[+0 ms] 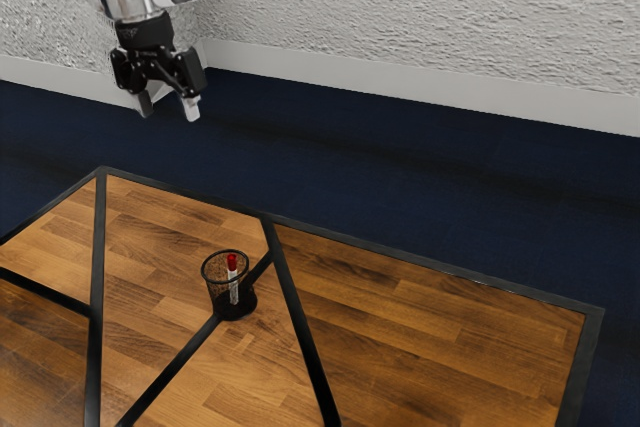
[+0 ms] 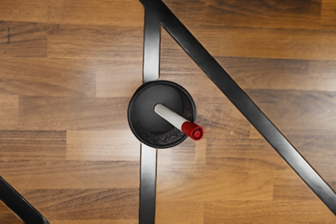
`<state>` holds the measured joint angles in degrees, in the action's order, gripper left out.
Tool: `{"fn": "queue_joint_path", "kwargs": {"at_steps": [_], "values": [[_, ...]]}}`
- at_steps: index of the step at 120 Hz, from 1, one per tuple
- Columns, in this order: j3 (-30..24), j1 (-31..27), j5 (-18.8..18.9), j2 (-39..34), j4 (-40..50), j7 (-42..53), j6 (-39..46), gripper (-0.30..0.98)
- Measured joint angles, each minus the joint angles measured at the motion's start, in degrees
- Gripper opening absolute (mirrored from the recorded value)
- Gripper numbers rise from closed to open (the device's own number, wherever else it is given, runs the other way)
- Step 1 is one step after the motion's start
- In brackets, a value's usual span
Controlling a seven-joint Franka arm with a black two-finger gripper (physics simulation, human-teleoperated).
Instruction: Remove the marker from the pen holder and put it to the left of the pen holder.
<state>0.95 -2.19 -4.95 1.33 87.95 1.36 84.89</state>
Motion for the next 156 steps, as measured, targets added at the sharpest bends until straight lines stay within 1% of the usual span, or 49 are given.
{"fn": "queue_joint_path", "kwargs": {"at_steps": [9, 13, 25, 35, 50, 64, 81, 93, 117, 128, 156], "values": [[0.3, 1.3, 0.3, 1.0, 0.5, -0.4, 0.6, 0.69], [0.4, 1.6, 0.3, 2.5, 0.3, -0.5, 0.8, 0.69], [0.8, 0.7, 0.4, 9.1, -0.6, -1.0, 1.2, 0.69], [1.1, 1.0, 0.4, 17.3, -4.6, -1.3, 1.5, 0.69], [1.5, 0.8, 0.3, 26.7, -9.0, -1.8, 1.7, 0.69], [2.6, 1.4, 0.3, 31.4, -10.8, -2.1, 2.6, 0.69], [3.1, 3.0, 1.3, 33.5, -10.2, -2.5, 5.5, 0.68], [3.3, 3.5, 1.7, 33.8, -8.9, -2.8, 5.9, 0.63], [3.2, 4.0, 1.4, 33.3, -9.2, -5.3, -2.5, 0.55], [3.1, 5.2, 1.1, 33.3, -9.7, -6.8, -6.7, 0.51], [2.6, 7.5, 0.6, 33.6, -9.9, -10.1, -13.0, 0.44]]}}
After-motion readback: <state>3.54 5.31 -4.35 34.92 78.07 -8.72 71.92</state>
